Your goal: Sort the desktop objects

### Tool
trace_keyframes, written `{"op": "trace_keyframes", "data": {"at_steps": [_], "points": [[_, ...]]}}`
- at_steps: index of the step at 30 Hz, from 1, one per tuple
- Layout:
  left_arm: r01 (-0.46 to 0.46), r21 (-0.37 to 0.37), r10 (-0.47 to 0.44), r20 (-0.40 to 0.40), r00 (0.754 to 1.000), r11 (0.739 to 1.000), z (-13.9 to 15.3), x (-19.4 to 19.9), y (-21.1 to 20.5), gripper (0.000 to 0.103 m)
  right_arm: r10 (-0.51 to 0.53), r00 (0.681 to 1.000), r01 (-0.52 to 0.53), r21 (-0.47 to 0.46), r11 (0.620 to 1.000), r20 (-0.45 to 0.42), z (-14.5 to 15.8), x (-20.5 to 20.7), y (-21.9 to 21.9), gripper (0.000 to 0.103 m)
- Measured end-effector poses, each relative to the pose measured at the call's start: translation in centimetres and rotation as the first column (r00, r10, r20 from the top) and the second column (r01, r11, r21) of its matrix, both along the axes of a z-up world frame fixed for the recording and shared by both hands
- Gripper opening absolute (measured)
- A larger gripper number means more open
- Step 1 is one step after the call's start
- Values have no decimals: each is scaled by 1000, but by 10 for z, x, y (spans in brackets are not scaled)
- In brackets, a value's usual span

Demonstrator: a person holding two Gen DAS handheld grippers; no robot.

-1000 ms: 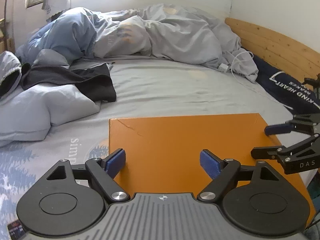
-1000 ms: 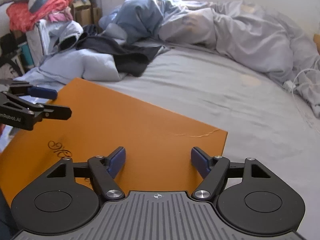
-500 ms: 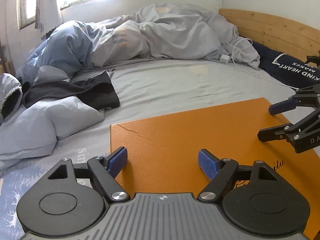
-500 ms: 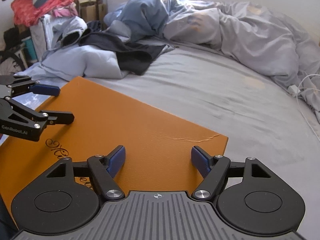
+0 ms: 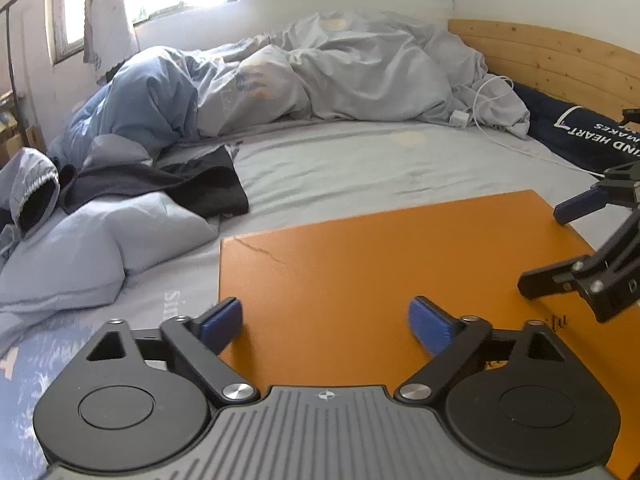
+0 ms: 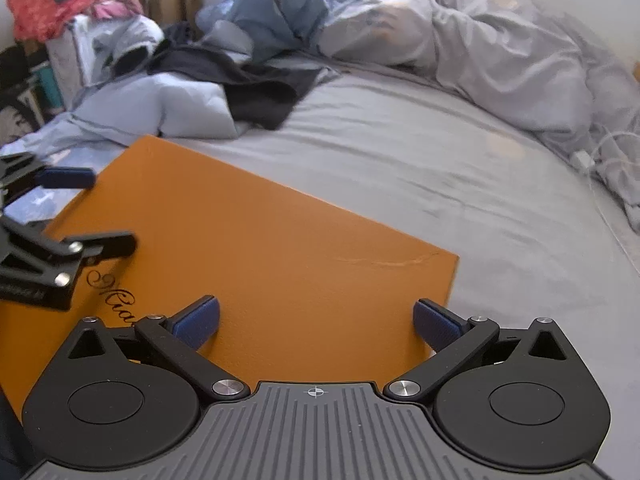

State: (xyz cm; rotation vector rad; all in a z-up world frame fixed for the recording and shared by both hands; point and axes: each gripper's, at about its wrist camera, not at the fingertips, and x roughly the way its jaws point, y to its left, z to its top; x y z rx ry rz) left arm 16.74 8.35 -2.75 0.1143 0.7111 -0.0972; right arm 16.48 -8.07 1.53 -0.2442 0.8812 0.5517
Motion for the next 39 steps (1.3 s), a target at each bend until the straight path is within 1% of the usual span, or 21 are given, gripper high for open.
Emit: {"op": "trace_keyframes", "data": {"at_steps": [3, 5, 8, 10, 15, 18, 22, 25, 29, 34, 37, 39], "points": [[-27, -10, 26, -40, 999, 1000, 5, -6, 2, 97, -26, 999, 26, 10, 1000, 38, 13, -14, -5, 103], [-45, -31, 44, -44, 998, 998, 11, -16, 4, 97, -29, 998, 28, 29, 999, 60, 23, -26, -10, 103], [-55, -59, 55, 3, 998, 997, 24, -37, 10, 100, -35, 994, 29, 56, 998, 105, 41, -49, -22, 103], [-60, -85, 63, 38, 997, 995, 36, -49, 12, 103, -50, 991, 38, 98, 994, 128, 54, -66, -33, 103], [-62, -132, 79, 132, 988, 989, 70, -80, 12, 103, -112, 980, 73, 224, 972, 167, 85, -106, -67, 103], [-67, -140, 93, 192, 977, 988, 87, -101, 10, 103, -159, 970, 102, 287, 953, 183, 99, -127, -88, 103], [-80, -142, 111, 233, 966, 987, 98, -120, 3, 103, -211, 956, 132, 341, 931, 205, 113, -154, -115, 103], [-105, -156, 140, 234, 962, 982, 100, -132, 0, 103, -239, 943, 148, 352, 924, 231, 117, -173, -131, 103], [-152, -165, 185, 205, 961, 974, 97, -146, -5, 103, -271, 925, 169, 349, 922, 268, 114, -196, -146, 103], [-177, -132, 196, 156, 968, 975, 92, -155, -10, 103, -302, 912, 193, 360, 913, 277, 103, -218, -158, 103], [-199, -113, 215, 153, 964, 973, 89, -163, -12, 103, -309, 908, 202, 352, 914, 281, 92, -226, -163, 103], [-204, -108, 219, 153, 964, 973, 89, -169, -14, 103, -312, 912, 209, 354, 912, 266, 87, -227, -164, 103]]}}
